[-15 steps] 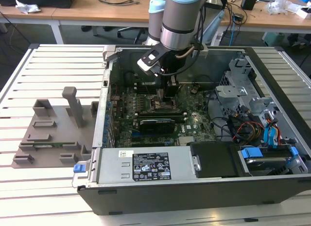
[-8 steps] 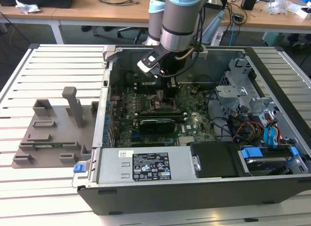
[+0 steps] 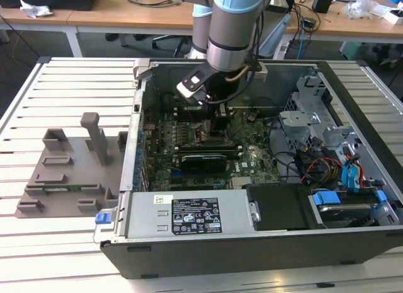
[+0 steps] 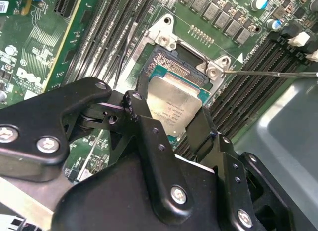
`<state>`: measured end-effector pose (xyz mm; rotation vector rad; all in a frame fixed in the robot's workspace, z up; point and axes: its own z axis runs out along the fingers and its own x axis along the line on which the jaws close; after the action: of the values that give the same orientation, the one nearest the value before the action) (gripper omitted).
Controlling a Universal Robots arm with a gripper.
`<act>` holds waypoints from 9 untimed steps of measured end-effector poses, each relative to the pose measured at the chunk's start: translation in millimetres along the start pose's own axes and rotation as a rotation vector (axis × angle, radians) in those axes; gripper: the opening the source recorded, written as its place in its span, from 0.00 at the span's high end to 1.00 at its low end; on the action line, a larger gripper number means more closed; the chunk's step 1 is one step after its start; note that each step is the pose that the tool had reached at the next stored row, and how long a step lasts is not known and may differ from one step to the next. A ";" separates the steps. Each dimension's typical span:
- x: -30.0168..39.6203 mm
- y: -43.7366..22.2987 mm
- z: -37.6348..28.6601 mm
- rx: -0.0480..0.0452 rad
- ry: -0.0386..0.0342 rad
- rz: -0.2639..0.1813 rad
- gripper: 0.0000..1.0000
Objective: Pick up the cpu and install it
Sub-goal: 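Place the cpu into insertion slot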
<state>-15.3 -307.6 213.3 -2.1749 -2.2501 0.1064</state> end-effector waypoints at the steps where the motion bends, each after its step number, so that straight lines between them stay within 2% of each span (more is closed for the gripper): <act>1: 0.0 -0.1 0.8 -0.0001 -0.0030 0.003 0.45; 3: -0.1 -0.5 3.9 0.0002 -0.0038 0.010 0.45; 4: 0.0 -1.3 8.6 0.0005 -0.0034 0.017 0.45; 6: 0.2 -2.5 12.4 0.0009 -0.0027 0.028 0.45; 9: 0.1 -2.5 14.1 0.0014 -0.0025 0.037 0.45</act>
<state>-18.5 -308.2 199.4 -2.2178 -2.2106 0.1111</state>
